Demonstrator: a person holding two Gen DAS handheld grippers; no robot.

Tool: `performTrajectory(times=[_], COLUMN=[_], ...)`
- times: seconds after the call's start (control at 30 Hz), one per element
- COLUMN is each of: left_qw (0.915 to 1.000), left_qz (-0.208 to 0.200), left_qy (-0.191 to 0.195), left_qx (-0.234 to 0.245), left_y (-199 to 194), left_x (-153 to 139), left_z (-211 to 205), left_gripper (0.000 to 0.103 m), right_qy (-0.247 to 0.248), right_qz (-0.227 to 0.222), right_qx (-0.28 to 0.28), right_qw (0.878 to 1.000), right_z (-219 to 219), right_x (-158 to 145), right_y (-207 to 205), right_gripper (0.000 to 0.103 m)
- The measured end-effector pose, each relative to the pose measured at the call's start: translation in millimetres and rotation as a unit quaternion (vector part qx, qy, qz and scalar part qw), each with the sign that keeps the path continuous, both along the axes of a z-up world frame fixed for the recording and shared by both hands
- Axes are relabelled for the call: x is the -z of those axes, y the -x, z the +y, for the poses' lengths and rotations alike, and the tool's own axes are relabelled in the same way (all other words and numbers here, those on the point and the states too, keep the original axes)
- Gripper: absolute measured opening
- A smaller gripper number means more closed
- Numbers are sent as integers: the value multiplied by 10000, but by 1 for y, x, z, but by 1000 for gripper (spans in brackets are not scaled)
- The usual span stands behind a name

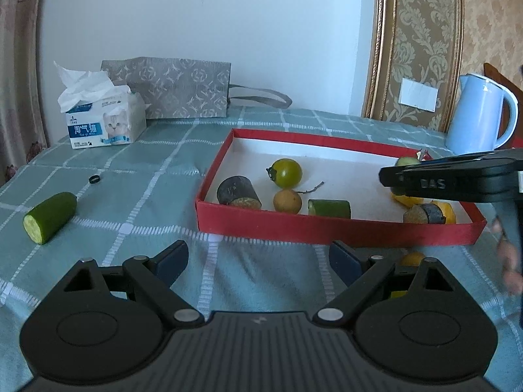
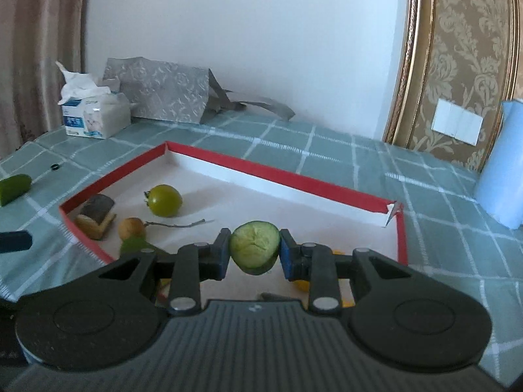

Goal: Organize fruits
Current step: 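Lower the cut green lime half into the tray and open the right gripper, then move the left gripper to a green round fruit beside the tray and close it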

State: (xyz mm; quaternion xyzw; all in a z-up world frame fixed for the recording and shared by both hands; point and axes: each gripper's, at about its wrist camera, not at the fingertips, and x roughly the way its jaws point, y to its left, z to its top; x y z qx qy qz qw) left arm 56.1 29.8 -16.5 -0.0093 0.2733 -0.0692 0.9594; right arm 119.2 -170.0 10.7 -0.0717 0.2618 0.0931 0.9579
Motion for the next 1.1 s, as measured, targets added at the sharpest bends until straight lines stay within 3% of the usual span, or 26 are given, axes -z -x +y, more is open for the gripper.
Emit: performTrajectory(times=[0.17, 0.37, 0.5, 0.73, 0.9, 1.1], left_qw=[10000, 9999, 9998, 9996, 9995, 9999], left_qz=[29, 33, 37, 53, 55, -36], left_qy=[-39, -108, -164, -265, -277, -137], left_qx=[-17, -60, -93, -121, -145, 4], left_y=[-1, -2, -2, -2, -1, 7], left_x=[1, 2, 3, 4, 5, 2], left_z=[0, -1, -1, -4, -3, -3], left_gripper=[94, 94, 94, 94, 94, 94], right_qy=[-187, -244, -461, -974, -917, -761], right_qz=[26, -328, -498, -673, -841, -407], right_qx=[36, 121, 199, 153, 341, 418], right_qw=[9998, 9991, 9975, 9929, 9916, 9954], right_z=[-2, -8, -23, -56, -71, -75], right_x=[5, -8, -15, -15, 6, 23], right_y=[-6, 12, 39, 100, 136, 135], right_gripper=[32, 51, 81, 89, 97, 99])
